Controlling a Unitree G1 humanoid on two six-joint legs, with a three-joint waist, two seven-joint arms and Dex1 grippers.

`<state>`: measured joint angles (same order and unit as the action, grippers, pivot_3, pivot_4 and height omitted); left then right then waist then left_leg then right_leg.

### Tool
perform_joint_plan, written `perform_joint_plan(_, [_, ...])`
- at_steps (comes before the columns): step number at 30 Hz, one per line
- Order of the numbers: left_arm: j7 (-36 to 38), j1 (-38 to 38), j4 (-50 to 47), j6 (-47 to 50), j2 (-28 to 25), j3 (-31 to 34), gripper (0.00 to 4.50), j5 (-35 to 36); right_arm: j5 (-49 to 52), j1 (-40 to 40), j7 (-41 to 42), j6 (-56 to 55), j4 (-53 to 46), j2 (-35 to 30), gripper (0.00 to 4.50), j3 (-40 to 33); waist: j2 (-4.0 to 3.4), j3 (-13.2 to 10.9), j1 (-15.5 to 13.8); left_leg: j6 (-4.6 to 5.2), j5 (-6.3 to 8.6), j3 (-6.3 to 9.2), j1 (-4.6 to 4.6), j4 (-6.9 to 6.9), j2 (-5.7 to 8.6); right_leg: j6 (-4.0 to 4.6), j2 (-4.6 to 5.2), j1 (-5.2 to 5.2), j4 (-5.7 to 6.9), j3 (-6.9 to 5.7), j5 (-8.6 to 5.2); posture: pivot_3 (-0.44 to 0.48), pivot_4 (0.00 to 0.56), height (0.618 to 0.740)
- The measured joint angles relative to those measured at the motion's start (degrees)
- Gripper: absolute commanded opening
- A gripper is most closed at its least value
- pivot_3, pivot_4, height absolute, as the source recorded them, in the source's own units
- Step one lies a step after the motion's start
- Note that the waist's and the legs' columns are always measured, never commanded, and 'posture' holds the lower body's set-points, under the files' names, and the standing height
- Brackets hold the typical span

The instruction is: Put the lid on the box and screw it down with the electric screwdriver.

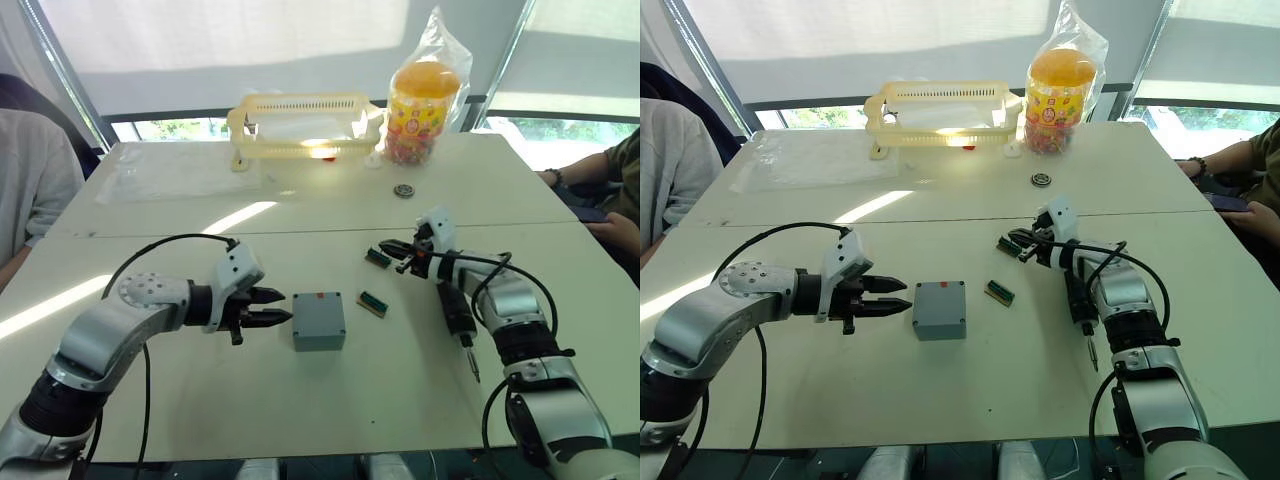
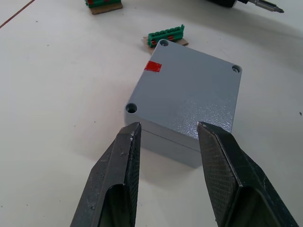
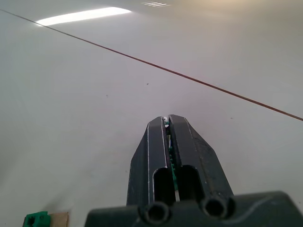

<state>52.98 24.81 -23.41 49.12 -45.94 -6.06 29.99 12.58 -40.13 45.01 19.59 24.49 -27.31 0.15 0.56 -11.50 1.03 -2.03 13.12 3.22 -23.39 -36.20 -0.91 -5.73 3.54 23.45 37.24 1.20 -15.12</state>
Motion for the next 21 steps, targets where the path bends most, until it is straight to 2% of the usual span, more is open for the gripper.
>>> perform_joint_plan(5, [1.88,-0.28,-0.09,0.22,-2.12,0.28,1.87,0.73,5.39,3.54,1.71,7.12,-16.37,-2.25,0.02,-1.93,-0.01,0.00,-0.04,0.00,0.00,0.03,0.00,0.02,0.00,0.00,0.00,0.01,0.01,-0.01,0.00,0.000,0.150,0.740])
perform_joint_plan(8, [4.31,-0.34,-0.37,0.31,-5.82,0.79,1.87,1.43,10.32,7.13,2.73,15.07,-29.40,-3.97,0.02,-2.04,-0.01,0.00,0.03,0.01,0.00,0.04,0.01,0.03,-0.01,0.01,-0.01,0.01,0.01,-0.02,-0.01,0.000,0.150,0.740])
perform_joint_plan(10, [5.67,-0.46,-0.49,0.01,-7.47,1.15,1.87,1.72,12.12,9.11,2.46,18.57,-34.75,-3.91,0.02,-0.84,-0.01,0.00,0.02,0.01,0.01,0.03,0.02,0.02,-0.01,0.01,-0.01,0.00,0.01,-0.02,-0.01,0.000,0.150,0.740])
perform_joint_plan(15, [6.78,-0.78,-0.58,-0.56,-8.26,1.27,1.87,1.92,13.52,11.78,0.34,21.89,-40.11,-1.83,0.02,2.10,0.00,0.00,-0.16,0.01,0.01,0.04,0.01,0.01,-0.01,0.01,-0.01,-0.01,0.00,-0.02,-0.01,0.000,0.150,0.740])
perform_joint_plan(21, [6.28,-0.78,-0.56,-0.68,-8.13,1.27,1.87,1.89,13.51,13.31,-0.52,22.63,-40.59,-0.70,0.02,4.48,0.00,0.00,-0.17,0.01,0.01,0.03,0.00,0.01,-0.01,0.01,0.00,0.00,0.00,-0.02,-0.01,0.000,0.150,0.740])
